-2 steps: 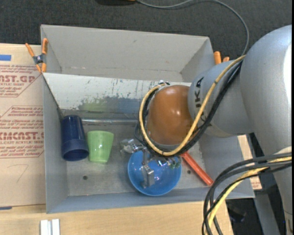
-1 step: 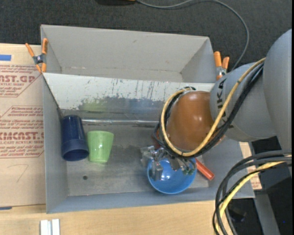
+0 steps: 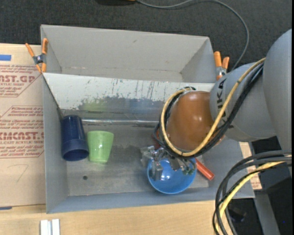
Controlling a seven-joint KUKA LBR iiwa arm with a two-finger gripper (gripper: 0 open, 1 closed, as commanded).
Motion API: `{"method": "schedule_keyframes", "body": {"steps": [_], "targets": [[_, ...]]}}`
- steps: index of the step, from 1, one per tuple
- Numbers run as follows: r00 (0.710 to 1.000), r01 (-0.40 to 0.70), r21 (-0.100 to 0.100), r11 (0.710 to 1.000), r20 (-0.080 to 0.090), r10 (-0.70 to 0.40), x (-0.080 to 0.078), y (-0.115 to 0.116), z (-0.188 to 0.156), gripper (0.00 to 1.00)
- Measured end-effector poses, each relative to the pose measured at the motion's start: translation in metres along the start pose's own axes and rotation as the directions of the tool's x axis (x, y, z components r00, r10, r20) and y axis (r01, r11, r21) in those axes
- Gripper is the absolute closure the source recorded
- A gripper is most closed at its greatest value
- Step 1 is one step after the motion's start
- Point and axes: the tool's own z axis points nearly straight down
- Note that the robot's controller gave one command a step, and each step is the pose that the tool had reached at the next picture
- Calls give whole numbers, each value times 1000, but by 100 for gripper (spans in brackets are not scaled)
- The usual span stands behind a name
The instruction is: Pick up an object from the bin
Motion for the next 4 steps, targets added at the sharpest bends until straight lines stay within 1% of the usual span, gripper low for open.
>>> {"method": "schedule_keyframes", "body": {"steps": [1,2,3,4], "targets": [[999,-35,2,999,21,35,3,-15,-8,100],[999,-30,2,1000,18,30,0,-19,-9,100],[998,47,6,999,30,-47,5,-22,-91,100],[999,29,4,1000,29,-29,0,-25,-69,100]]}}
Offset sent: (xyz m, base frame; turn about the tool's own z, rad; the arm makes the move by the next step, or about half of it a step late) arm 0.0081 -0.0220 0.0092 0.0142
